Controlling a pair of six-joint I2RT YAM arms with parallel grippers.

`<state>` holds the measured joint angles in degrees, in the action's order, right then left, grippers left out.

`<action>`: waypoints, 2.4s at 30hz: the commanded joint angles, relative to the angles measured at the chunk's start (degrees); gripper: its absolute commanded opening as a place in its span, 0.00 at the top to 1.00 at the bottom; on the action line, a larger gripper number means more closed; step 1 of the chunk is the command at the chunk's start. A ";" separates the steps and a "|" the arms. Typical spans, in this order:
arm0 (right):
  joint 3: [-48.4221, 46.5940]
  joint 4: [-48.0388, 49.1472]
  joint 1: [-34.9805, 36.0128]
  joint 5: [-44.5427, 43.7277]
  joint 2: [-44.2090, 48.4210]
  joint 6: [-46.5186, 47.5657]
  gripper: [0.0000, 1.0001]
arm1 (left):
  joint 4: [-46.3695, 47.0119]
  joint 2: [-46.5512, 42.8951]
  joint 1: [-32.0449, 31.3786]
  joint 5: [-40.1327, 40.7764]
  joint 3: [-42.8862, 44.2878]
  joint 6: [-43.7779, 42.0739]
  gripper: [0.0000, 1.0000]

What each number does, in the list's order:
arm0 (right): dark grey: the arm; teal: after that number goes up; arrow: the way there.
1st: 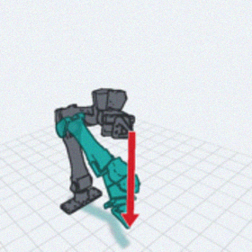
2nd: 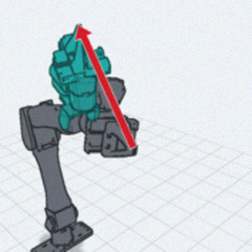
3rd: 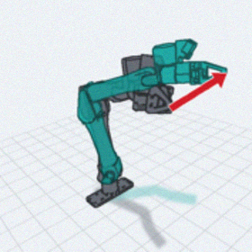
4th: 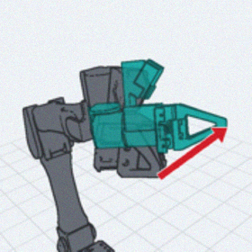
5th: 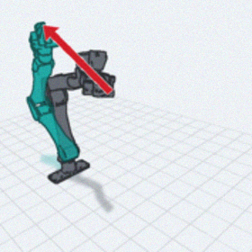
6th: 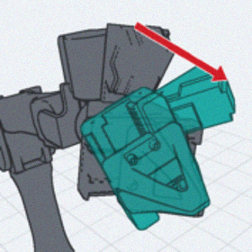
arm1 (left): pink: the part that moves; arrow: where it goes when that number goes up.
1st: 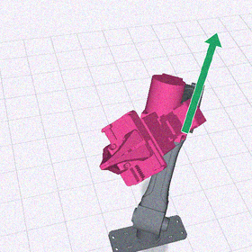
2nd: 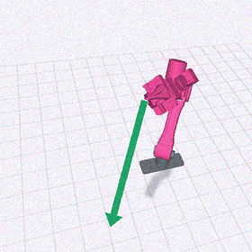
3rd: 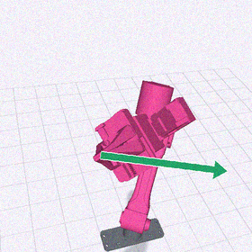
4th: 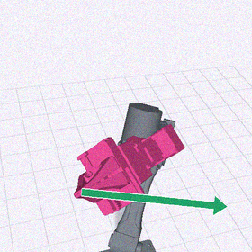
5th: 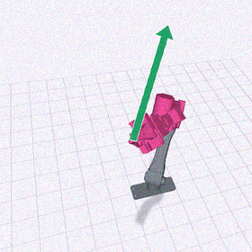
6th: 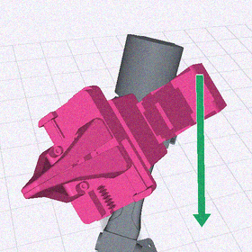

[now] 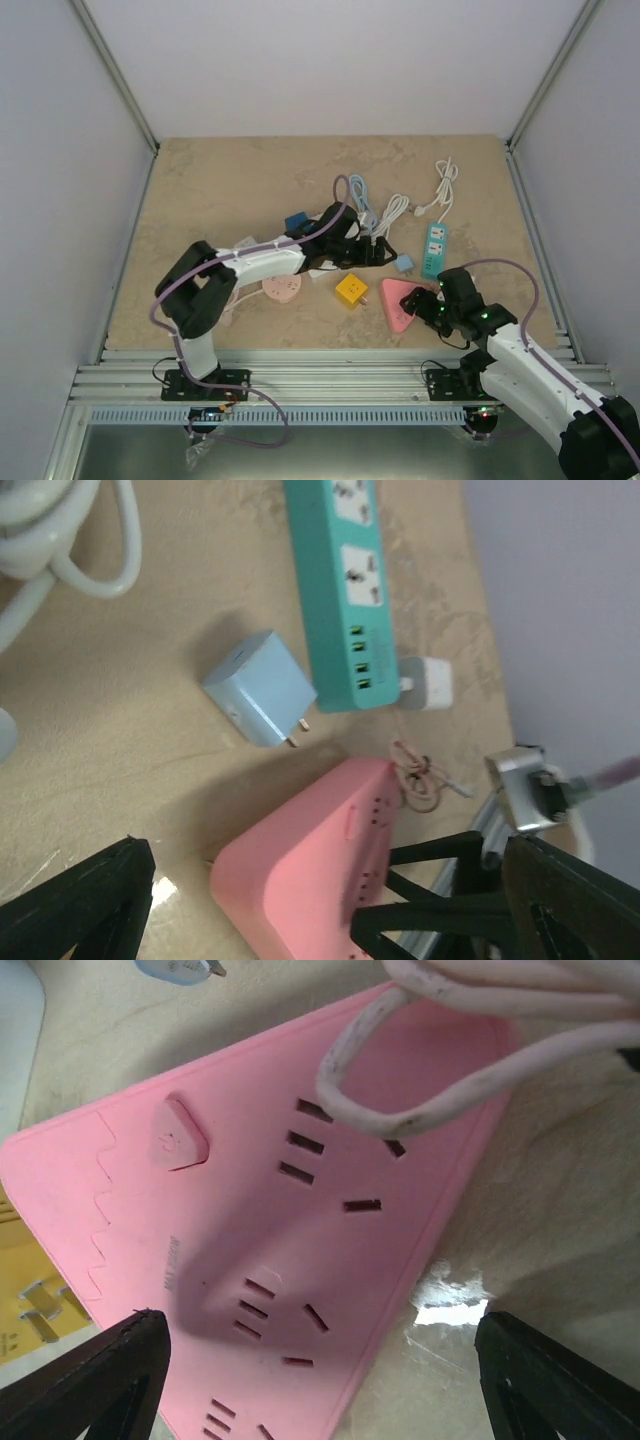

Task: Insert the plug

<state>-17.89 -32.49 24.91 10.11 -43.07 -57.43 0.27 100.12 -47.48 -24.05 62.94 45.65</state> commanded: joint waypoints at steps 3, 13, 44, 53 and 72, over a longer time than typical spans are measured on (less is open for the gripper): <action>3.82 11.63 -1.92 4.43 0.56 -4.83 0.15 | -6.71 5.88 -1.65 -0.09 4.27 -3.45 0.04; 6.26 17.77 -4.67 6.65 -1.63 -5.43 0.19 | -4.96 12.33 -2.60 -5.50 4.83 0.56 0.23; 6.64 24.94 -4.82 9.37 -0.64 -6.06 0.22 | -4.55 8.65 -3.05 -6.82 4.69 1.97 0.80; 0.58 19.64 -4.87 8.27 5.43 -4.03 0.07 | -2.66 3.49 -1.97 -5.73 2.27 1.68 0.87; -17.11 24.89 -4.86 15.48 -3.93 4.10 0.02 | 3.33 -16.39 12.78 -4.28 -0.75 9.41 0.85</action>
<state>-33.82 -12.51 19.79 21.19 -46.50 -53.56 -3.11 87.72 -37.08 -28.97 62.43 49.93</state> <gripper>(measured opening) 0.975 0.313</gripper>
